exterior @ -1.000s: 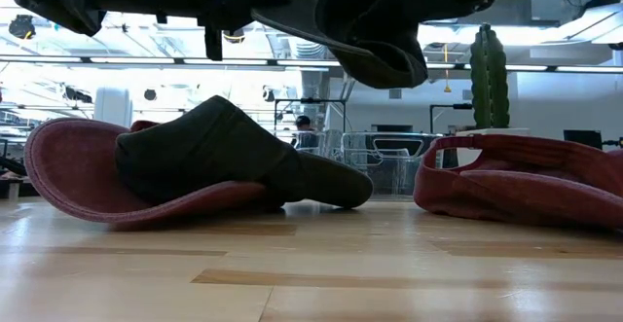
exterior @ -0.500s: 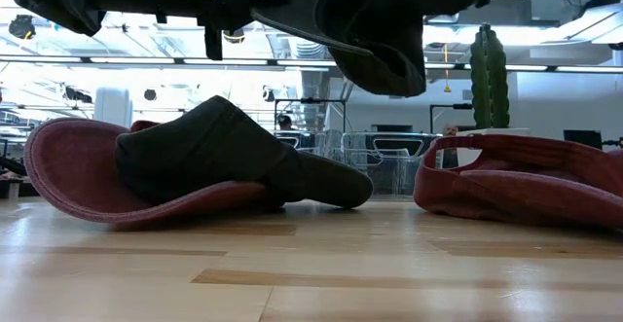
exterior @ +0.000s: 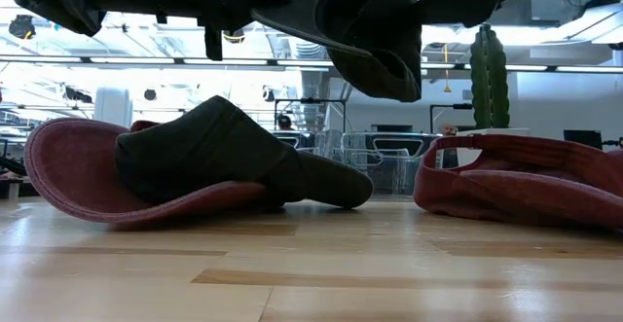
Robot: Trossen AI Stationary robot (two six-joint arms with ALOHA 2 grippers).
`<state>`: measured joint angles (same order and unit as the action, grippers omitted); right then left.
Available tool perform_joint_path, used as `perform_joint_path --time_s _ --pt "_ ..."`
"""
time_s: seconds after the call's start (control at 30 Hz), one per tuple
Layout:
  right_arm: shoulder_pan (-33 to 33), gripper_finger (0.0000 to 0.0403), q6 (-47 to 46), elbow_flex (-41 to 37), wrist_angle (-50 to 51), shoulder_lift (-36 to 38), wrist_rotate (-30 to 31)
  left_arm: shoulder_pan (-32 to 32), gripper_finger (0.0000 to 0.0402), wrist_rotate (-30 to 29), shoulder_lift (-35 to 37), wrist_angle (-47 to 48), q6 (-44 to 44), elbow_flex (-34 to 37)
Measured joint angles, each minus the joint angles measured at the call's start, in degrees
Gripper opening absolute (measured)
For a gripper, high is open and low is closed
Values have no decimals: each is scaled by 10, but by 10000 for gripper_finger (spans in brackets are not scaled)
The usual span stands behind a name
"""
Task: Pick & Place hat
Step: Put the black cap into the right transparent bin
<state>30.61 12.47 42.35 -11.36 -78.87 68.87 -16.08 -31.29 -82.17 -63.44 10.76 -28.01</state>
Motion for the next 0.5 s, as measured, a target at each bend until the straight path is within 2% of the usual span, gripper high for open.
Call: perform_joint_path --time_s 0.4,0.5 --pt "40 176 3 0 11 0 1 0 26 -5 0 0 -16 0" --pt "44 178 32 0 11 0 1 0 26 -12 0 -1 -30 0"
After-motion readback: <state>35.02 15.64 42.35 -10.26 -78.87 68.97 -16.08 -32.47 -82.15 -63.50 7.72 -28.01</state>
